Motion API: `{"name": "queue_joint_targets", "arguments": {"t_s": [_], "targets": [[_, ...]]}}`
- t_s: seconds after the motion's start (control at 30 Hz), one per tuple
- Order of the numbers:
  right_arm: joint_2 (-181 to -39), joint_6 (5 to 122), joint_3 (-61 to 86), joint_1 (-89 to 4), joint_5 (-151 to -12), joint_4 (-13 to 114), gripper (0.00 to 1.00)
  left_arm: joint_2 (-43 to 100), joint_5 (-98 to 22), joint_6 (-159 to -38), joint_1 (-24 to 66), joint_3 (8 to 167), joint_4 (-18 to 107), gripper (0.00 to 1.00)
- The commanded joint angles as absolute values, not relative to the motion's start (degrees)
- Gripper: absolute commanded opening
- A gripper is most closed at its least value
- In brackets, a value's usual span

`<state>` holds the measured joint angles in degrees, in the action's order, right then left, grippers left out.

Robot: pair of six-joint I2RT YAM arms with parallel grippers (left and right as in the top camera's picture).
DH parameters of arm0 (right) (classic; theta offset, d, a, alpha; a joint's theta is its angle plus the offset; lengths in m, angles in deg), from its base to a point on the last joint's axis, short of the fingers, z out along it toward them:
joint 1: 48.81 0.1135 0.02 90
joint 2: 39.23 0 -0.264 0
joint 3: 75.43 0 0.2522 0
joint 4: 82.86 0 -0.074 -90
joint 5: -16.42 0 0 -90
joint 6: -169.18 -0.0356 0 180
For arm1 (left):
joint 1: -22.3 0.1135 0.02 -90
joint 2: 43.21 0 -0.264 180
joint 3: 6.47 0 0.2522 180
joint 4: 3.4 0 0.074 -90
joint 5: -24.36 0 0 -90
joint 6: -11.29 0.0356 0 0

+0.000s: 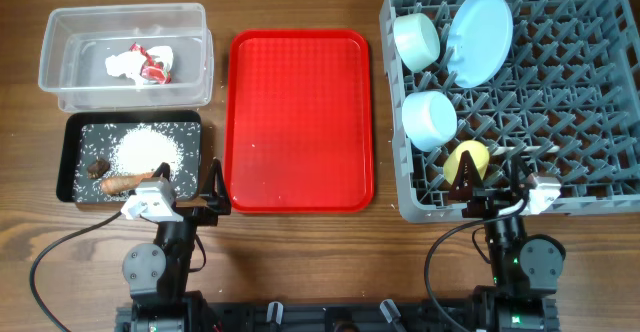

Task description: Sort waste into correct bins and load items into the dishwasher rack

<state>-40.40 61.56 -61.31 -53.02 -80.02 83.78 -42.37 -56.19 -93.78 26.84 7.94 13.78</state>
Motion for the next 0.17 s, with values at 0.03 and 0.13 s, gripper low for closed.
{"name": "queue_joint_targets", "arguments": {"t_s": [0.03, 0.13], "targets": [[-40.24, 62.5, -61.37, -52.85, -80.94, 83.94, 1.0, -43.05, -56.51, -92.62, 26.49, 7.61, 13.98, 1.0], [-40.24, 62.52, -61.37, -52.85, -80.94, 83.91, 1.0, -43.05, -56.51, -92.62, 26.49, 7.61, 13.98, 1.0]]}}
